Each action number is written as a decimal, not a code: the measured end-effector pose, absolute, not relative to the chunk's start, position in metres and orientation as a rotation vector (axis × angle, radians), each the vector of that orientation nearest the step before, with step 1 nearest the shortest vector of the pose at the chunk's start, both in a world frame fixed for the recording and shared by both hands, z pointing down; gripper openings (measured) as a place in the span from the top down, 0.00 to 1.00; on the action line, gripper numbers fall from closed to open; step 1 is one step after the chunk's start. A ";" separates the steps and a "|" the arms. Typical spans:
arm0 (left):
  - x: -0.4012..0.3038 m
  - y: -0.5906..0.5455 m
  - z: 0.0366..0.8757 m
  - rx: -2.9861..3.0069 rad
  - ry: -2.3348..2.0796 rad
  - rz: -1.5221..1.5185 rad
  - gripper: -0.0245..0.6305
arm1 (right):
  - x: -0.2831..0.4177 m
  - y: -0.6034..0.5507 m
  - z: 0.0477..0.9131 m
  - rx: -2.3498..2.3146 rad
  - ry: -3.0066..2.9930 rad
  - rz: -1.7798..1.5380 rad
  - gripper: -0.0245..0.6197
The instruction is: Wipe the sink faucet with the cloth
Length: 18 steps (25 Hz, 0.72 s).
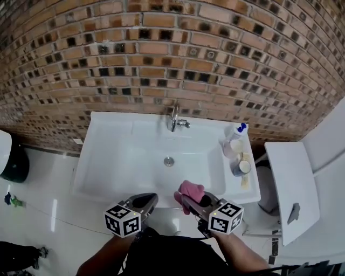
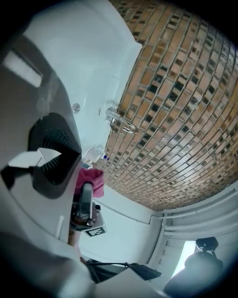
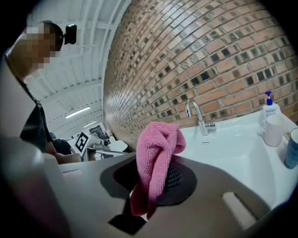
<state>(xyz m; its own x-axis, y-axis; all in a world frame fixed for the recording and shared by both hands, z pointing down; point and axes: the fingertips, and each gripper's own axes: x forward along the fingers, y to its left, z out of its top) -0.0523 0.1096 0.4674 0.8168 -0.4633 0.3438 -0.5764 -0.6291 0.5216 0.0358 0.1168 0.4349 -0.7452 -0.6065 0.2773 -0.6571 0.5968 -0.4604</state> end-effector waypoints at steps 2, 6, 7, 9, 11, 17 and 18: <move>-0.038 0.132 0.467 2.357 -0.788 0.229 0.96 | 0.049 0.140 0.432 1.051 -2.745 0.822 0.83; -0.022 0.166 0.470 2.346 -0.864 0.237 0.96 | 0.072 0.170 0.433 1.004 -2.778 0.819 0.83; -0.020 0.172 0.471 2.337 -0.885 0.236 0.96 | 0.077 0.174 0.432 0.994 -2.787 0.822 0.83; -0.017 0.187 0.472 2.317 -0.913 0.234 0.96 | 0.084 0.185 0.431 0.980 -2.801 0.822 0.83; -0.013 0.201 0.473 2.312 -0.918 0.242 0.96 | 0.088 0.195 0.430 0.980 -2.811 0.812 0.83; -0.014 0.219 0.477 2.301 -0.887 0.280 0.96 | 0.084 0.216 0.432 0.979 -2.815 0.800 0.83; -0.015 0.219 0.479 2.289 -0.879 0.274 0.96 | 0.081 0.217 0.432 0.975 -2.817 0.800 0.83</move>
